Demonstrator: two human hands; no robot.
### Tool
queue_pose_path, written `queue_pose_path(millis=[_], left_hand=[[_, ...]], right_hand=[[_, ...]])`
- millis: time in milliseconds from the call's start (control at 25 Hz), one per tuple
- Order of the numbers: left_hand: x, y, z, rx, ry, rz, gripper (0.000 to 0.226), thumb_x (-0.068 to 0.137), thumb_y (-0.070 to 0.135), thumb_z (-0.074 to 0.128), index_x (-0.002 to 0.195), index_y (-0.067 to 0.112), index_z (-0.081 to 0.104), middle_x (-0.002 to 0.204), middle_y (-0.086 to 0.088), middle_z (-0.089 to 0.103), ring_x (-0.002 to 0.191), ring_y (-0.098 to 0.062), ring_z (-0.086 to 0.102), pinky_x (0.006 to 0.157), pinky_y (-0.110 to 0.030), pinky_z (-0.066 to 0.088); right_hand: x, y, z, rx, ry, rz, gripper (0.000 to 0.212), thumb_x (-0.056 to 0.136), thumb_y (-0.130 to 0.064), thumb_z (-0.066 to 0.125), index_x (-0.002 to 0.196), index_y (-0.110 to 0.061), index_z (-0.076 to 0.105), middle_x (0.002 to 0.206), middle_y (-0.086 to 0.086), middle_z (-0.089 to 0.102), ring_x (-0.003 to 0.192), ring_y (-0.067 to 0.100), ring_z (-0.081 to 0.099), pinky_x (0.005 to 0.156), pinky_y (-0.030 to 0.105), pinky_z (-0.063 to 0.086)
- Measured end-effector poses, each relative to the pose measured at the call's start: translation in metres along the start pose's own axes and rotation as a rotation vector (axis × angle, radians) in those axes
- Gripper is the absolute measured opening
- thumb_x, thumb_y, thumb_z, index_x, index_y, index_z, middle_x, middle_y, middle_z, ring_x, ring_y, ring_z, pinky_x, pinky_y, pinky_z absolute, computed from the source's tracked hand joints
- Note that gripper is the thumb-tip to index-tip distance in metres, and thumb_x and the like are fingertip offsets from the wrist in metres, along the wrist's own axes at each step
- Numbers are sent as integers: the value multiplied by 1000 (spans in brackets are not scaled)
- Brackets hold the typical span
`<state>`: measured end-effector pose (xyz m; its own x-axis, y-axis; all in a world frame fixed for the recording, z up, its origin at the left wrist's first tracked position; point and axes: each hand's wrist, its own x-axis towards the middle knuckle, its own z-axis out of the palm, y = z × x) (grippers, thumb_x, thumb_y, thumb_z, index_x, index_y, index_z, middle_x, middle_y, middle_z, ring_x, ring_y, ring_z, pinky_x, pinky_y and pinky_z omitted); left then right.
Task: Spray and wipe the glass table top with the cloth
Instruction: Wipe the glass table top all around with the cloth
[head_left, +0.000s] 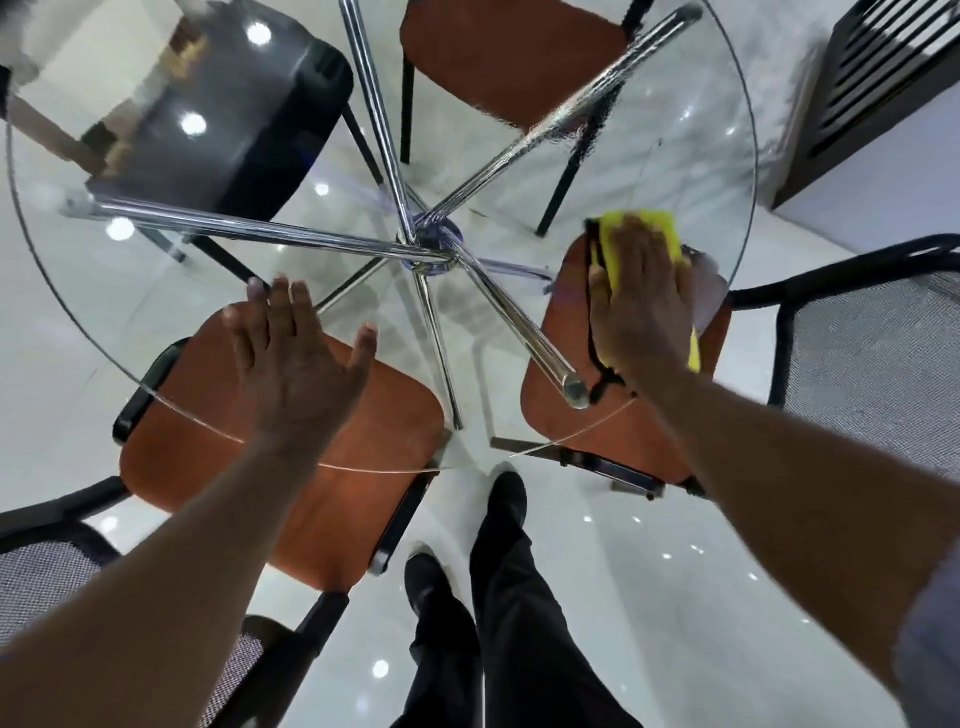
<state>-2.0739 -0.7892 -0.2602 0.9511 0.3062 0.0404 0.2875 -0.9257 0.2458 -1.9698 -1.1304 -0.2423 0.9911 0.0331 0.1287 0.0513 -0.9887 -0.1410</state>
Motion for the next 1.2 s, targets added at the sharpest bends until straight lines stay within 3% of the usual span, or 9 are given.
queue_pose_path(millis=[80, 120, 280, 520, 600, 760, 840, 1080, 1200], left_hand=[[5, 29, 1, 26, 25, 158, 91, 100, 67, 37, 164, 4, 19, 172, -18, 15, 161, -34, 4, 129, -52, -5], [8, 45, 3, 15, 20, 267, 90, 101, 66, 39, 165, 6, 18, 173, -16, 12, 161, -34, 4, 129, -51, -4], [13, 73, 18, 43, -78, 545, 86, 101, 65, 42, 167, 16, 14, 175, -3, 4, 162, -23, 3, 130, -51, 7], [16, 72, 23, 78, -179, 522, 87, 100, 67, 35, 167, 18, 9, 175, 0, 3, 162, -18, -2, 130, -51, 4], [17, 73, 21, 85, -215, 511, 87, 99, 68, 32, 167, 19, 8, 175, 2, 2, 162, -18, -2, 130, -52, 4], [18, 74, 21, 76, -234, 512, 87, 99, 68, 31, 167, 18, 10, 175, 2, 4, 162, -19, 1, 128, -55, 10], [19, 72, 22, 71, -236, 512, 87, 99, 68, 32, 167, 19, 8, 175, 2, 2, 162, -18, -1, 129, -55, 10], [19, 71, 20, 80, -240, 514, 87, 99, 68, 31, 167, 18, 9, 175, 1, 2, 162, -18, -1, 129, -54, 7], [18, 73, 18, 77, -238, 506, 87, 99, 68, 32, 167, 18, 11, 175, 2, 3, 162, -18, -2, 130, -53, 5]], right_hand=[[-39, -33, 3, 18, 3, 286, 60, 112, -41, 37, 167, -16, 34, 174, 8, 34, 163, 28, 26, 131, 60, 19], [-52, -42, 4, 4, 34, 205, 59, 112, -38, 39, 165, -12, 36, 172, 12, 37, 162, 31, 29, 130, 61, 20], [-11, 15, -1, -32, -195, -589, 56, 110, -42, 49, 161, -19, 46, 170, 5, 42, 161, 27, 32, 131, 57, 23], [-4, 16, 3, -27, 81, 401, 59, 111, -47, 35, 165, -24, 37, 176, -2, 30, 164, 23, 22, 129, 62, 19], [-38, -21, 5, -35, 134, 311, 56, 110, -39, 43, 161, -15, 46, 170, 7, 41, 161, 30, 33, 126, 66, 23], [-21, 25, 2, -48, -131, -529, 54, 110, -41, 48, 159, -18, 49, 168, 6, 45, 160, 29, 34, 124, 65, 32], [21, 64, 3, -39, -116, -479, 55, 111, -43, 45, 161, -20, 46, 169, 7, 44, 159, 29, 34, 124, 63, 34], [-12, 19, 5, 2, 136, 442, 59, 109, -43, 41, 164, -19, 40, 174, 4, 35, 163, 28, 28, 129, 64, 22], [-76, -11, 4, -28, -55, -68, 61, 107, -41, 45, 162, -14, 45, 172, 10, 38, 160, 34, 33, 128, 68, 22]])
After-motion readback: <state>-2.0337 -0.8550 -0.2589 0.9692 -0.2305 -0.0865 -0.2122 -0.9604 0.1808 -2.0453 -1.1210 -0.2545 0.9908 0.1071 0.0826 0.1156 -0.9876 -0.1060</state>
